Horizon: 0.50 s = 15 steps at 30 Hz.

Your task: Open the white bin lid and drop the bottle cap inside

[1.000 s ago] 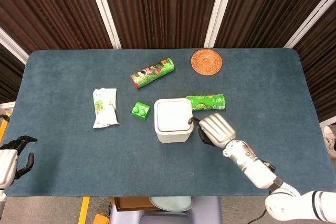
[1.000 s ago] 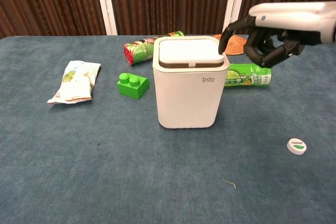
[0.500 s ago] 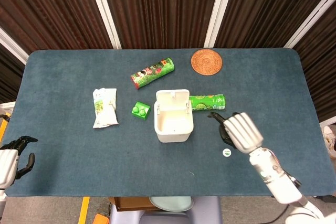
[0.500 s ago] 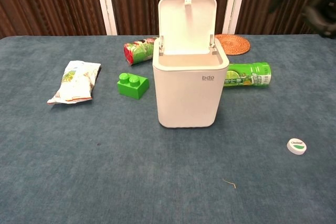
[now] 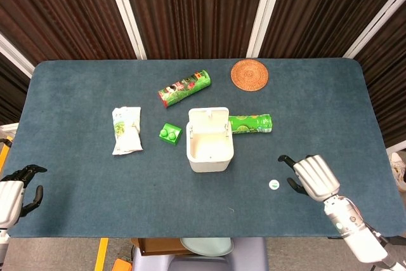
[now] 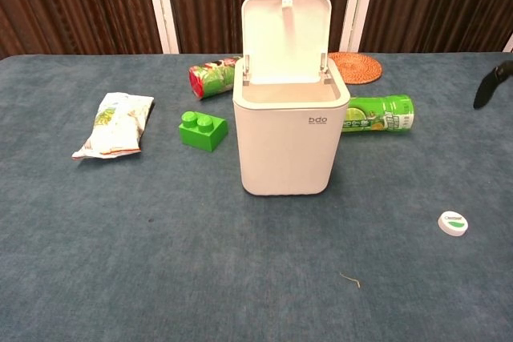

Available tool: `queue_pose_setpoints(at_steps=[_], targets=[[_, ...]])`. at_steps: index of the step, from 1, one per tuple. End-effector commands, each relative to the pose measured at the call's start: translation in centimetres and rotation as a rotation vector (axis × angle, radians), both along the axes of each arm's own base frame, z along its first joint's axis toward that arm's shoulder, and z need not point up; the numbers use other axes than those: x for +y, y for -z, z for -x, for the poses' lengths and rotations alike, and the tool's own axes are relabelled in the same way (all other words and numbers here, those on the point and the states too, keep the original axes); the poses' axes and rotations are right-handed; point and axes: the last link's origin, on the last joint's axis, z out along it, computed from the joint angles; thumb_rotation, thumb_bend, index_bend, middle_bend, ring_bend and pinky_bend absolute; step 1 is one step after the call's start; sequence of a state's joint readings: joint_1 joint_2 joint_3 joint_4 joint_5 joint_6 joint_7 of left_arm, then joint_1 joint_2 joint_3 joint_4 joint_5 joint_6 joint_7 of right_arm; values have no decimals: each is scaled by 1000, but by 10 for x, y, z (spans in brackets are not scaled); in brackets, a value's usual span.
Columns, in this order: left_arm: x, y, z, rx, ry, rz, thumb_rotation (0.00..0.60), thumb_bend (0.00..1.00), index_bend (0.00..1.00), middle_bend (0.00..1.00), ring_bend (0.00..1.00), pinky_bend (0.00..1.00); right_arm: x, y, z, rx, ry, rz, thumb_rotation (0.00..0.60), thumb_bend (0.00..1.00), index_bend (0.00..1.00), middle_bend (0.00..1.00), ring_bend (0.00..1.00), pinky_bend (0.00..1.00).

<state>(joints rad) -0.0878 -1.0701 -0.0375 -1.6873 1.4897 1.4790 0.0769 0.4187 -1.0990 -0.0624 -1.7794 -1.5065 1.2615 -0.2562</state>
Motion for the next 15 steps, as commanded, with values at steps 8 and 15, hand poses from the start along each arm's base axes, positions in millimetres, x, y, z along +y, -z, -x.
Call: queue_pose_setpoints(at_steps=[8, 15], targets=[[0, 1, 0, 3, -2, 4, 600, 546, 331, 286, 357, 473, -2, 35, 34, 30, 42, -105, 600, 304, 516, 956, 949, 848], [1, 0, 2, 4, -14, 2, 600, 545, 339, 287, 357, 473, -14, 56, 45, 69, 61, -135, 600, 307, 534, 956, 949, 849]])
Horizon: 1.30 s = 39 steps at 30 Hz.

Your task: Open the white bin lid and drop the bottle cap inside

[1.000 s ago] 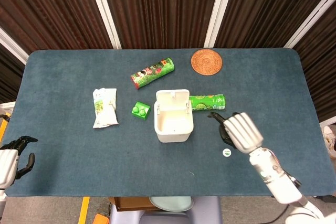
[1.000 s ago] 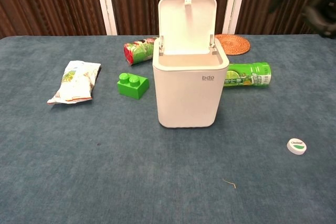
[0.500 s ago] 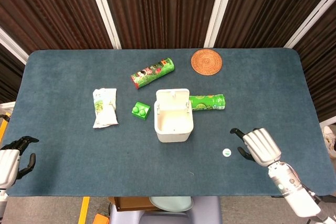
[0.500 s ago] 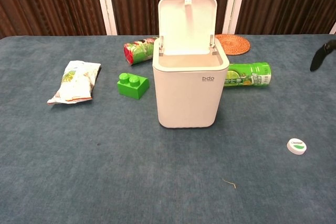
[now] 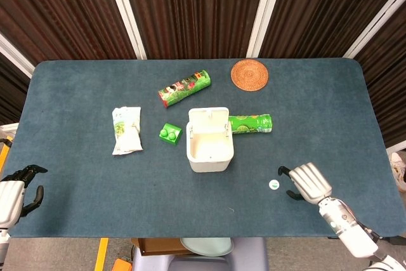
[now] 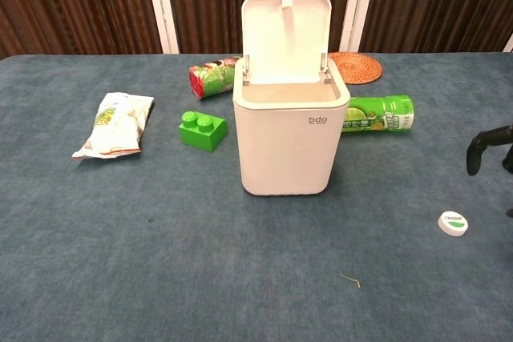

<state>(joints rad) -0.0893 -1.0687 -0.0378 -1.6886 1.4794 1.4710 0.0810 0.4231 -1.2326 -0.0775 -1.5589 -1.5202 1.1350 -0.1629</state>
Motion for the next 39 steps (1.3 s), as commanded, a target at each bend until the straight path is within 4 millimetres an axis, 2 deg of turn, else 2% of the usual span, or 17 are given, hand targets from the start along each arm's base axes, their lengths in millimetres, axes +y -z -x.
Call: queue_pose_setpoints(at_steps=[1, 5, 12, 28, 39], targets=[[0, -1, 0, 1, -3, -2, 600, 545, 340, 287, 357, 473, -11, 17, 8, 27, 8, -16, 600, 319, 539, 956, 949, 849], [0, -1, 0, 1, 0, -3, 600, 546, 343, 287, 357, 473, -17, 27, 14, 47, 12, -19, 600, 366, 541, 956, 950, 849], [0, -1, 0, -1, -1, -3, 600, 545, 346, 287, 357, 473, -25, 41, 18, 32, 38, -43, 600, 367, 517, 956, 950, 848], [0, -3, 0, -7, -4, -8, 600, 546, 348, 287, 357, 473, -25, 53, 18, 15, 49, -90, 600, 366, 512, 956, 950, 849], [0, -4, 1, -12, -4, -10, 600, 546, 348, 287, 357, 473, -29, 63, 16, -7, 49, -113, 600, 367, 550, 956, 950, 849]])
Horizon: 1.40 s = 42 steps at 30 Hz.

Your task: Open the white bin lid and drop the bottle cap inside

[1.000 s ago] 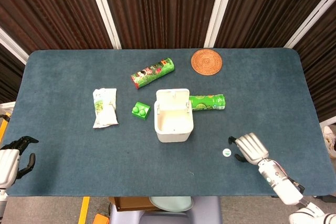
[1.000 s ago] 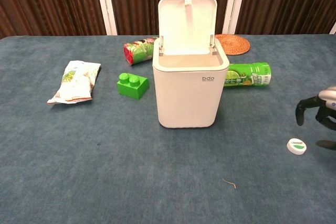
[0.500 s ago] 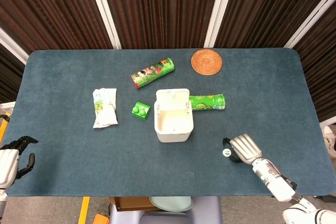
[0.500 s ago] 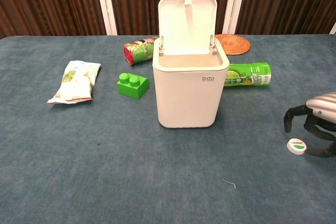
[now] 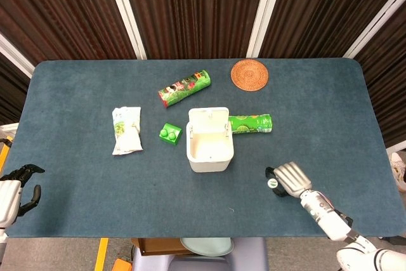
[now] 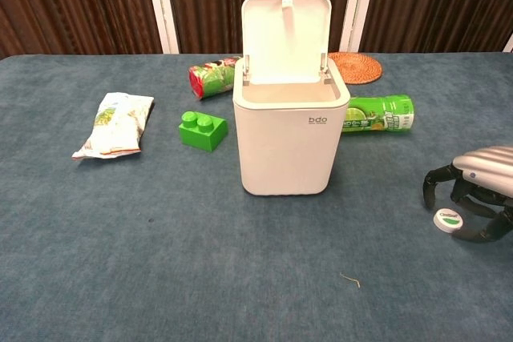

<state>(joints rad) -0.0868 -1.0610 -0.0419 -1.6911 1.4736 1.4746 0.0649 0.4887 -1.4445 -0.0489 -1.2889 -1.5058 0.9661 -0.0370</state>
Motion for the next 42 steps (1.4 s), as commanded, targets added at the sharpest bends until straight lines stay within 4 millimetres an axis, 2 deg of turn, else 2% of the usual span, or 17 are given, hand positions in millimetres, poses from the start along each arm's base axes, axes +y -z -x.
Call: queue_pose_setpoints(at_steps=[1, 11, 16, 19, 26, 30, 36, 42], targets=[[0, 0, 0, -1, 1, -1, 600, 546, 348, 287, 357, 473, 0, 1, 0, -1, 0, -2, 600, 367, 553, 956, 951, 849], [0, -1, 0, -2, 0, -1, 600, 545, 348, 286, 357, 473, 0, -2, 1, -5, -1, 20, 600, 369, 691, 962, 962, 859], [0, 0, 0, 1, -1, 2, 600, 546, 348, 286, 357, 473, 0, -10, -4, -31, -13, 51, 600, 370, 710, 963, 963, 862], [0, 0, 1, 0, -7, 2, 600, 546, 348, 287, 357, 473, 3, -23, -18, -76, -66, 98, 600, 370, 710, 963, 963, 862], [1, 2, 0, 6, -4, 12, 600, 546, 349, 286, 357, 474, 21, -69, -74, -174, -211, 218, 600, 370, 710, 963, 963, 862], [0, 4, 0, 9, -4, 16, 600, 546, 349, 286, 357, 474, 25, -84, -103, -199, -229, 216, 600, 370, 710, 963, 963, 862], [1, 3, 0, 9, -9, 15, 600, 546, 349, 286, 357, 474, 18, -91, -140, -244, -265, 206, 600, 370, 709, 963, 963, 862], [1, 2, 1, 6, -8, 13, 600, 545, 349, 287, 357, 474, -6, -80, -168, -234, -297, 222, 600, 370, 709, 963, 963, 862]])
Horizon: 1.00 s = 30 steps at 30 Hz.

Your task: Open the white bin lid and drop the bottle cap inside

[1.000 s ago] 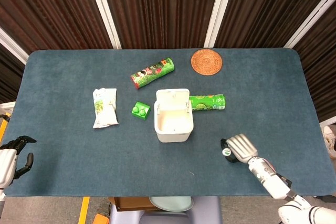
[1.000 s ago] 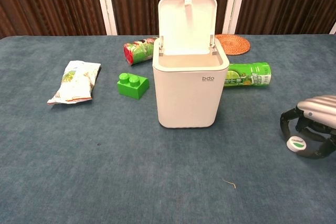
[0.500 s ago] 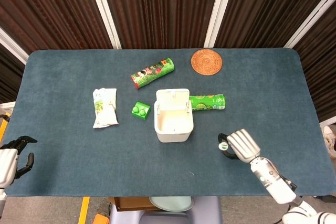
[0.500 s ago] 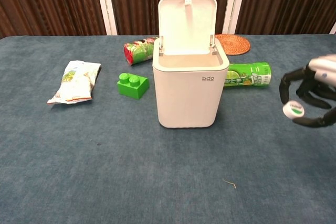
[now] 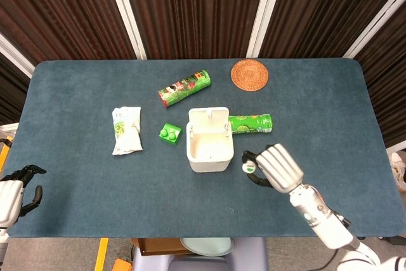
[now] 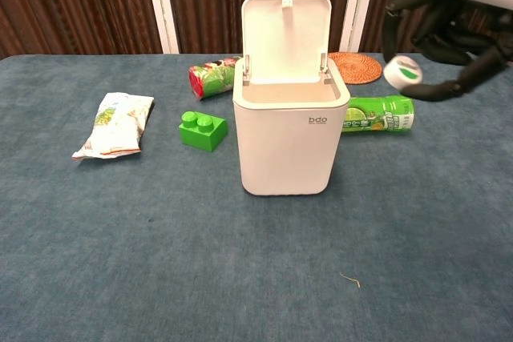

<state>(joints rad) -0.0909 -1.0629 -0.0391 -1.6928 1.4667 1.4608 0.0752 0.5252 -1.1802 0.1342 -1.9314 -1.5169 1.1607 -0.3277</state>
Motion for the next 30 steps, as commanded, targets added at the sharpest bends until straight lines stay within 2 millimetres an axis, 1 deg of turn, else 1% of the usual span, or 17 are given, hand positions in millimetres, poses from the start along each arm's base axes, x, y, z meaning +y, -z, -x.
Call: queue_pose_setpoints(at_steps=[1, 5, 8, 12, 15, 16, 17, 18, 20, 21, 23, 26, 28, 30], targets=[[0, 0, 0, -1, 0, -1, 600, 546, 349, 287, 357, 474, -16, 9, -15, 18, -9, 15, 600, 370, 709, 963, 963, 863], [0, -1, 0, -1, 1, -1, 600, 546, 349, 287, 357, 474, -37, 26, -28, 59, -18, 47, 600, 370, 709, 963, 963, 862], [0, -1, 0, -2, 2, -1, 600, 546, 349, 286, 357, 474, -49, 40, -34, 94, -32, 66, 600, 370, 709, 963, 963, 862], [0, -1, 1, -5, 1, -3, 600, 545, 349, 287, 357, 474, -58, 55, -39, 104, -34, 80, 600, 371, 704, 963, 963, 862], [0, -2, 1, -7, 1, -6, 600, 546, 349, 286, 357, 474, -63, 61, -38, 96, -21, 68, 600, 370, 657, 963, 963, 862], [0, -2, 1, -8, 1, -7, 600, 546, 349, 287, 357, 474, -64, 62, -38, 93, -18, 65, 600, 369, 621, 963, 963, 862], [0, -2, 1, -9, 1, -7, 600, 545, 350, 287, 357, 474, -65, 63, -38, 90, -15, 61, 600, 344, 571, 963, 963, 862], [0, -2, 1, -9, 1, -7, 600, 545, 350, 287, 357, 474, -65, 63, -37, 88, -14, 58, 600, 315, 539, 963, 963, 862], [0, -2, 2, -9, -1, -6, 600, 545, 349, 287, 357, 474, -64, 62, -37, 84, -18, 59, 600, 189, 450, 963, 963, 863], [0, -2, 2, -8, -2, -5, 600, 545, 350, 287, 357, 474, -63, 60, -36, 83, -21, 63, 600, 148, 418, 963, 963, 862], [0, -2, 2, -6, -2, -3, 600, 546, 350, 287, 357, 474, -59, 55, -34, 78, -29, 84, 600, 109, 375, 963, 962, 862], [1, -1, 2, -3, -1, -1, 600, 545, 351, 287, 358, 474, -51, 43, -29, 65, -28, 113, 600, 86, 330, 963, 961, 862], [1, -1, 2, -2, -1, 2, 600, 546, 351, 286, 358, 474, -44, 33, -26, 42, -23, 129, 600, 82, 321, 963, 961, 862], [0, -1, 1, -2, 0, 1, 600, 546, 351, 287, 358, 474, -33, 19, -18, 18, -16, 169, 600, 82, 338, 963, 955, 862]])
